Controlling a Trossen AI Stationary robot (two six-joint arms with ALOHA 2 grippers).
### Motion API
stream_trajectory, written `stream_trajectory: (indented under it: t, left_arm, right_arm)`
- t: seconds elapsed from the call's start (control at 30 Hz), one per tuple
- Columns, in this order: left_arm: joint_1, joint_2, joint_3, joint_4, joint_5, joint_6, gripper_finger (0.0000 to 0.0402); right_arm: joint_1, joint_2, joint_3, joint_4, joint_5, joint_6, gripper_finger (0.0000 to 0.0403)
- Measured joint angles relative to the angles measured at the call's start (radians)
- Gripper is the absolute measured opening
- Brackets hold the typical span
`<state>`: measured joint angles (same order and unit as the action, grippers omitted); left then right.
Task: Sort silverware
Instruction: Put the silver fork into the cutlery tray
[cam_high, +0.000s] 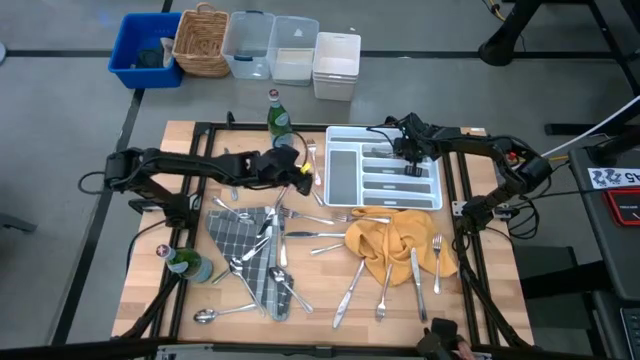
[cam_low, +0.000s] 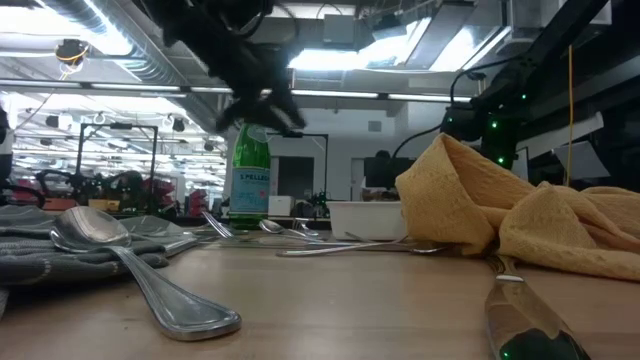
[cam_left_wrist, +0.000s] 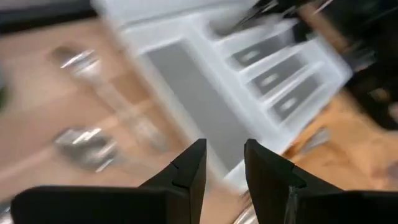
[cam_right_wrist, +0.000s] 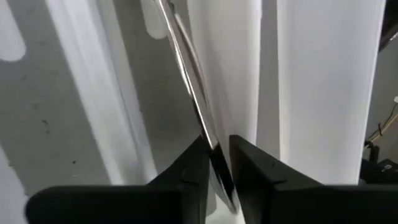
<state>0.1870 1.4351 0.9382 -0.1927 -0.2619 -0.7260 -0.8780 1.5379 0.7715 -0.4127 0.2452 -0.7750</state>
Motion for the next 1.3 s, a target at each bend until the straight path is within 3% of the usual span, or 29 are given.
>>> stream_trajectory:
  t: [0.17, 0.43, 0.8, 1.3]
  left_arm:
    - [0.028, -0.042, 0.0, -0.223, 0.005, -0.056, 0.0095]
    - [0.019, -0.018, -0.001, -0.475, 0.148, -0.11, 0.0095]
    - [-0.038, 0.095, 0.0, -0.486, 0.151, -0.136, 0.0095]
    - [-0.009, 0.224, 0.0, -0.467, 0.14, -0.164, 0.0095]
  right_arm:
    - [0.001, 0.0, -0.001, -0.003, 0.006, 0.024, 0.01]
    - [0.002, -0.002, -0.001, -0.011, 0.015, 0.124, 0.0103]
    - [0.001, -0.003, -0.001, -0.027, 0.021, 0.154, 0.0101]
    - [0.001, -0.003, -0.001, -0.041, 0.017, 0.154, 0.0101]
